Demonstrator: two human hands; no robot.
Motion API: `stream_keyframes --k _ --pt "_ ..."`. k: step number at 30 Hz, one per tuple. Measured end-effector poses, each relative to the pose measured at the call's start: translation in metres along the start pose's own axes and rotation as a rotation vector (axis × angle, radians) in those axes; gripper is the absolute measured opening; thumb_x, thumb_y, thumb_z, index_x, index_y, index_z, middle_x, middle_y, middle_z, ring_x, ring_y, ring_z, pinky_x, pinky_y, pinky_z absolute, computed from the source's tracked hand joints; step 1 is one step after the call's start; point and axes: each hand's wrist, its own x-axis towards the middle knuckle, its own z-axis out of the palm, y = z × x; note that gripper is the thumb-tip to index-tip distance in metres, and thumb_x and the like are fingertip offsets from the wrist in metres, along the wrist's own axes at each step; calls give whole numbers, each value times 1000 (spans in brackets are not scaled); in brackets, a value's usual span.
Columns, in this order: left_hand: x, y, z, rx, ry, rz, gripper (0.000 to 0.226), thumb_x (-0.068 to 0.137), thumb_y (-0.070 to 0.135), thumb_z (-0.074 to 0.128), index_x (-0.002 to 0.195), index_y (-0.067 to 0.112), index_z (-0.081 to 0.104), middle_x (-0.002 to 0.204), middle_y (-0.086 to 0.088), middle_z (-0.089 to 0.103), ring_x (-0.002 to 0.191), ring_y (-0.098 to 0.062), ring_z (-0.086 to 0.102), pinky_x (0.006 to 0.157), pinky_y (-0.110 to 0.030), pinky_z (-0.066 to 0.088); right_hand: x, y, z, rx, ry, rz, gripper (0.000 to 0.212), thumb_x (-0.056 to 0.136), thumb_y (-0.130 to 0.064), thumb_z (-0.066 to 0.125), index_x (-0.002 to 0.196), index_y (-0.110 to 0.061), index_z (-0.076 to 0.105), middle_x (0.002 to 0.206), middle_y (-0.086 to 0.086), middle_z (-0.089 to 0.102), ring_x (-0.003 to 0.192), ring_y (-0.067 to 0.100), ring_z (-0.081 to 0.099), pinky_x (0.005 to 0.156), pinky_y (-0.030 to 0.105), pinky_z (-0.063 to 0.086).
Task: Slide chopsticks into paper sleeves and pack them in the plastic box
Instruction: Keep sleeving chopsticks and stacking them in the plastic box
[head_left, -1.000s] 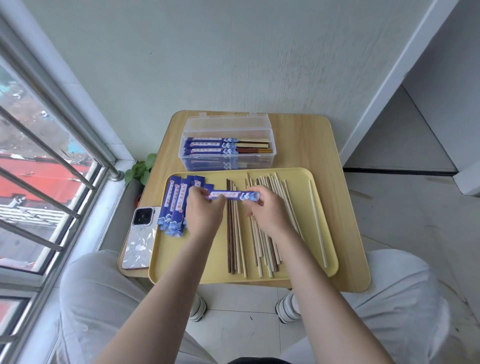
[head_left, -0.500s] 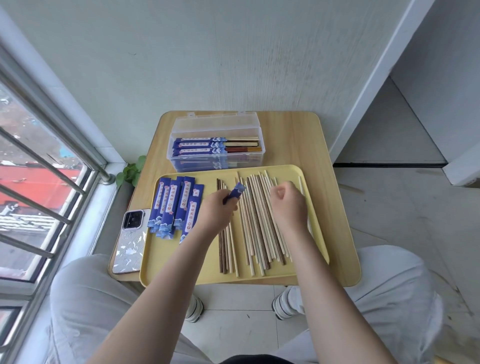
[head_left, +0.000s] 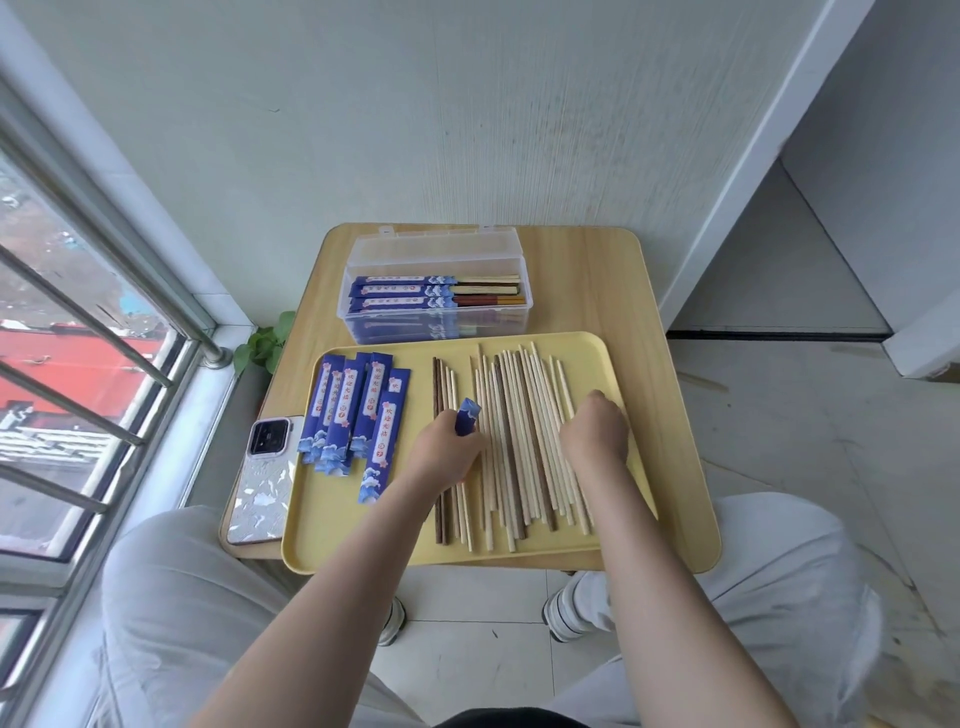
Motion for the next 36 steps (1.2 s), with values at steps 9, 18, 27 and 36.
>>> stream_keyframes --k 9,18,27,36 --pt "-2 0 -11 137 86 33 18 97 30 53 106 14 53 89 -4 60 77 -18 58 66 -32 47 -1 2 -1 527 -195 83 15 80 -6 58 80 6 68 70 14 57 67 23 55 64 29 43" --pt "-15 24 -16 -473 -45 31 20 91 23 71 94 4 63 70 -7 60 52 -16 54 55 -28 51 -5 -13 -12 1014 -410 52 19 90 3 57 106 -3 67 89 15 70 72 23 67 68 34 58" --pt "-21 28 -21 -423 -271 -4 26 82 27 80 77 10 61 64 -9 59 53 -21 51 65 -33 48 -20 -37 -14 1098 -286 -83 25 87 7 55 90 -15 66 76 6 66 66 16 64 61 26 54" --pt "-19 29 -29 -119 -97 91 18 88 16 73 74 11 64 51 2 59 38 -5 50 44 -16 44 -20 -38 -23 182 -133 -545 26 100 -10 51 112 -18 73 114 2 57 100 16 57 86 27 46"
